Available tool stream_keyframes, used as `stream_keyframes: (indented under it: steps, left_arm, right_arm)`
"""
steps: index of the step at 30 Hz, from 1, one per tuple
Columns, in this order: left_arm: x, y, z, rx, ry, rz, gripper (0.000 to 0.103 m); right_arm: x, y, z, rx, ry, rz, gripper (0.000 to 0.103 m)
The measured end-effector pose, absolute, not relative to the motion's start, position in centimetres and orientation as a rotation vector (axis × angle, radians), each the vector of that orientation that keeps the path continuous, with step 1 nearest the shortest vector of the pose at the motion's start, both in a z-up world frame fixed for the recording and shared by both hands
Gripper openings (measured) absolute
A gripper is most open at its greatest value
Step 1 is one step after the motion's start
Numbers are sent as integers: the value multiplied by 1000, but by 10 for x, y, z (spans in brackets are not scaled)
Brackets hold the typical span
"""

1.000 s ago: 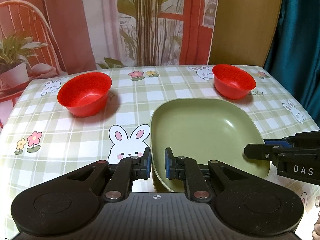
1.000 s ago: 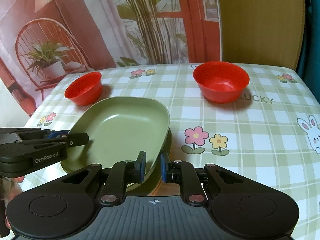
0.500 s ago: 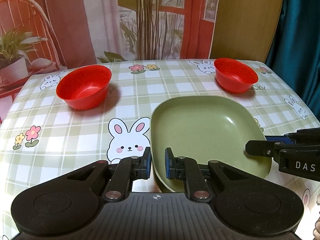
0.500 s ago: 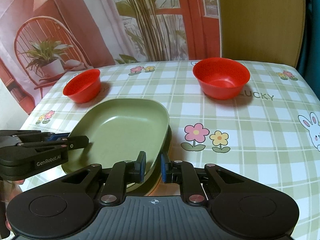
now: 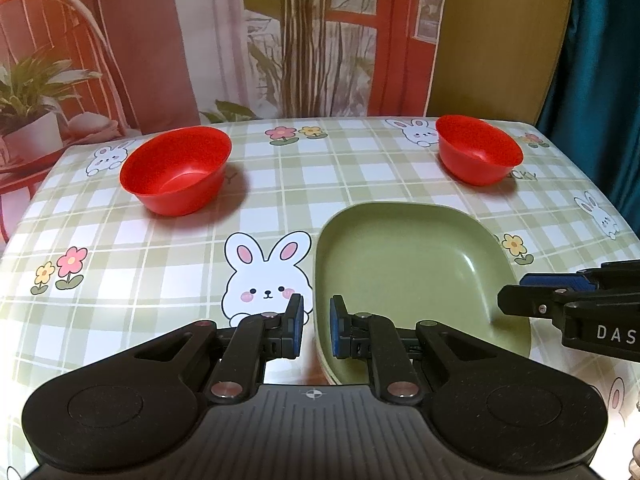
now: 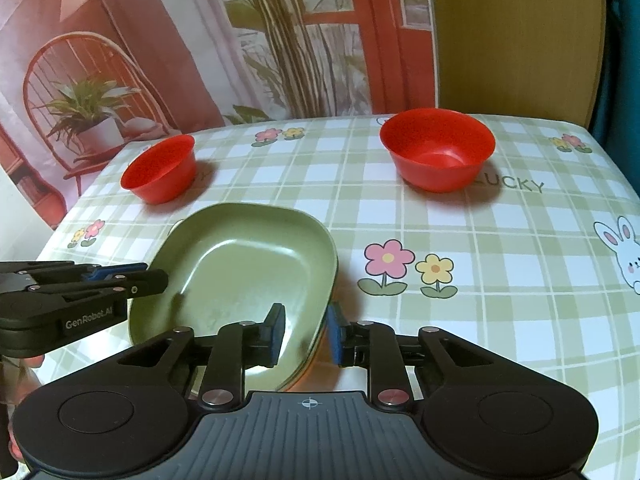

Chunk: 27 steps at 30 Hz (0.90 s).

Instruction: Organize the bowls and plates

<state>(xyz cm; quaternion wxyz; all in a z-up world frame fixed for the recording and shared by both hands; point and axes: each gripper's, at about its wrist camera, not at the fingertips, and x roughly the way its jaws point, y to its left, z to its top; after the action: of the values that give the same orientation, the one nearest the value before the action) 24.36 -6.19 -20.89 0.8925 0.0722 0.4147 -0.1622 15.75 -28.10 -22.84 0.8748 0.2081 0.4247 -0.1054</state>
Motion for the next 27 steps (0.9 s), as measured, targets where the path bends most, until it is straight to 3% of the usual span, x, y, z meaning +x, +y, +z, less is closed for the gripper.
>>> stream_keyframes:
  steps: [11,27]
  left_arm:
    - [245,-58,-210,134,865,-317,15]
    - [242,-63,-192,112,824,-292,15]
  right_arm:
    - [157,-285,-244,468,924,-240,24]
    - [150,-296,-229,457,830,-236,24]
